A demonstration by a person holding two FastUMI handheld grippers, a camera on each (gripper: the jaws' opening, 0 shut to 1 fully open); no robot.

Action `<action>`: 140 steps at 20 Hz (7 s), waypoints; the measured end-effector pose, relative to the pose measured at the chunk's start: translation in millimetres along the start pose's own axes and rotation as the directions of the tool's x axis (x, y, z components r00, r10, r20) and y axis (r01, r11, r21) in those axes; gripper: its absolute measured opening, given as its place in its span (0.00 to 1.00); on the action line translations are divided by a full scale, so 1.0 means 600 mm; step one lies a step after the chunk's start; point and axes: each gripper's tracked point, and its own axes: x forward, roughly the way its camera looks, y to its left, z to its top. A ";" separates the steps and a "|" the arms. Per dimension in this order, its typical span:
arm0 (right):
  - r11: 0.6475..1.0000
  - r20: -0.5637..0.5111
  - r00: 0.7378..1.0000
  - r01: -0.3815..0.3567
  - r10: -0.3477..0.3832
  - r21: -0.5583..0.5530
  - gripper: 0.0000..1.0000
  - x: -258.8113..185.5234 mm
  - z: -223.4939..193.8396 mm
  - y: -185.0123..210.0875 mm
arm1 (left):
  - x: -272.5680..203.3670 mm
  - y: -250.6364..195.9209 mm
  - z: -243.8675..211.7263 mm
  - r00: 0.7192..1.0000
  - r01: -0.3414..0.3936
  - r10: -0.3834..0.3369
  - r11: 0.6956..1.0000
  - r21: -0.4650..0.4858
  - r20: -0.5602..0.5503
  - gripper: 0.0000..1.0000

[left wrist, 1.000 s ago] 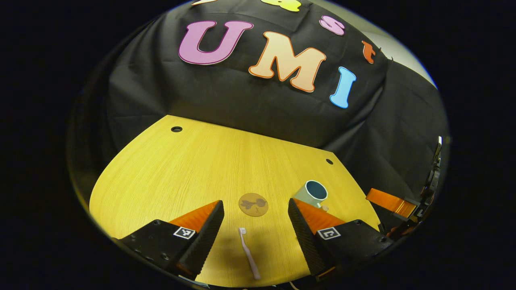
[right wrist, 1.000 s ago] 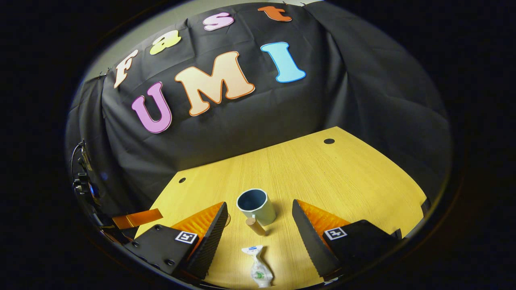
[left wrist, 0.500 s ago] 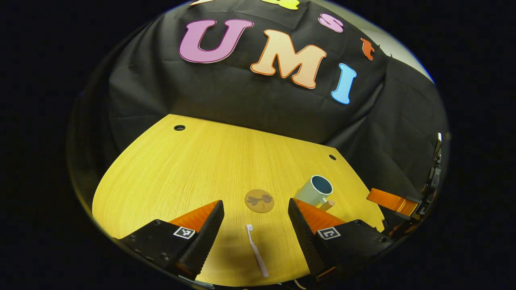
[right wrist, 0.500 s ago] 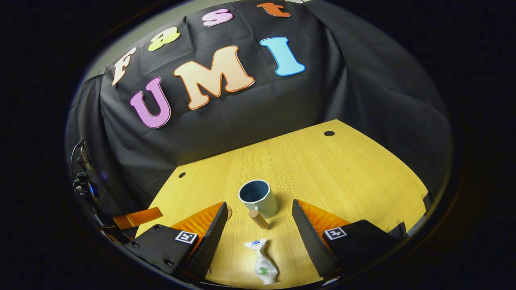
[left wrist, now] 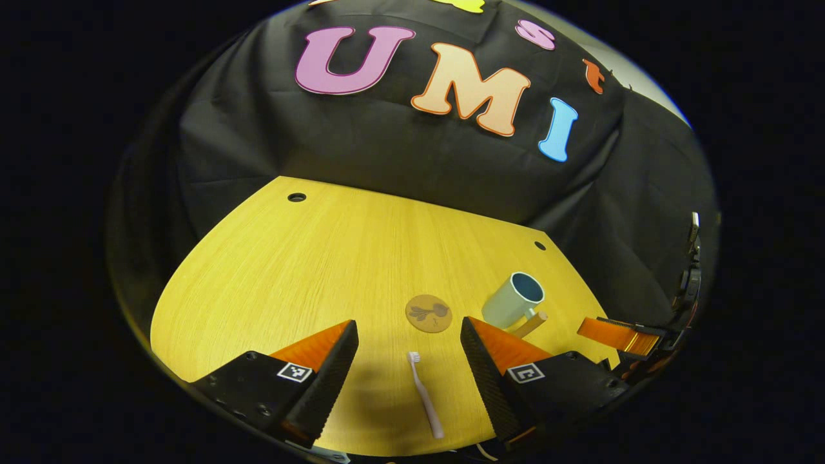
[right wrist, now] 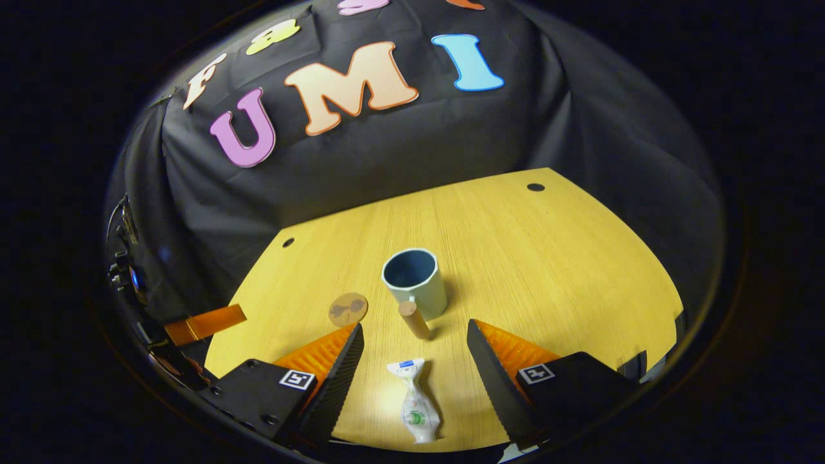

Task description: Put the toothbrush and toothpaste on the desktop into the cup, then pick up the cup and place it on the coaster on the desktop.

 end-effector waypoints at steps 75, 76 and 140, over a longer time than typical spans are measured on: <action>0.996 -0.425 0.904 -0.015 0.050 0.084 0.06 0.055 -0.118 -0.031 | 0.098 -0.049 -0.274 0.697 -0.146 0.114 0.989 0.015 -0.708 0.50; 0.996 -0.421 0.906 -0.012 0.046 0.084 0.06 0.056 -0.113 -0.036 | 0.100 -0.048 -0.277 0.692 -0.155 0.121 0.988 0.017 -0.711 0.50; 0.994 0.453 0.889 -0.102 0.068 0.051 0.19 0.161 0.235 0.002 | 0.304 -0.342 0.203 0.753 0.527 -0.564 0.826 0.203 0.339 0.00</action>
